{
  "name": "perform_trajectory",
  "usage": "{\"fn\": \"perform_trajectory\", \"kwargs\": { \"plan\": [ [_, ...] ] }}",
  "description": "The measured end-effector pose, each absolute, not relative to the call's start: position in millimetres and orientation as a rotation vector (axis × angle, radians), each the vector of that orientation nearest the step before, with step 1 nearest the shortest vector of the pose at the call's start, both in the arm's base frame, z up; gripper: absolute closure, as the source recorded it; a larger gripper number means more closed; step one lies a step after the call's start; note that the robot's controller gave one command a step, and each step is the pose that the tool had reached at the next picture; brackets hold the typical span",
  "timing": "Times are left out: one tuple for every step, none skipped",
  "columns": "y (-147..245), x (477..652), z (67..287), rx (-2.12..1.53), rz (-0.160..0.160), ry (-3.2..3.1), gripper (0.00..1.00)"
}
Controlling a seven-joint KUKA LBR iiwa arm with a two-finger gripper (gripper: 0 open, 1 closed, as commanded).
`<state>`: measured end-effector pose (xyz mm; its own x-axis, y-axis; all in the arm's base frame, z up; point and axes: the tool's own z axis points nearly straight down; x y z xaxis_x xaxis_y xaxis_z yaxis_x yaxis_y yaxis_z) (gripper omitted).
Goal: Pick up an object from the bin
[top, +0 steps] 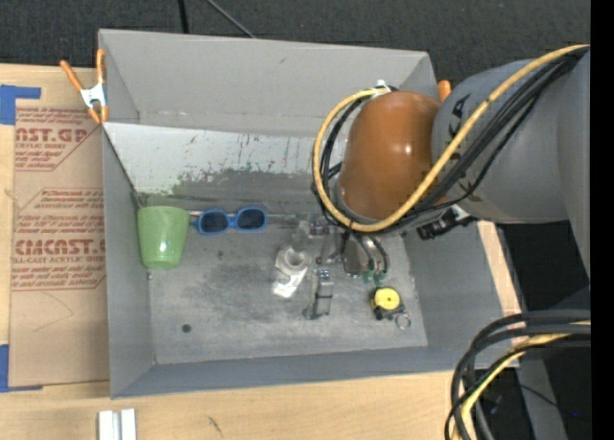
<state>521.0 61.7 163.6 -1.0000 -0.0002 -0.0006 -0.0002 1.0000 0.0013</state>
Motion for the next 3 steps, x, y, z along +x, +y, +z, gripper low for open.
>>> {"fn": "perform_trajectory", "kwargs": {
  "plan": [
    [64.3, 552.8, 81.7, 0.376, 0.001, 3.119, 0.0],
    [58.1, 589.3, 74.3, 0.565, 0.002, 3.088, 0.0],
    [57.8, 589.2, 75.7, 0.564, 0.001, 3.089, 1.0]
  ]
}}
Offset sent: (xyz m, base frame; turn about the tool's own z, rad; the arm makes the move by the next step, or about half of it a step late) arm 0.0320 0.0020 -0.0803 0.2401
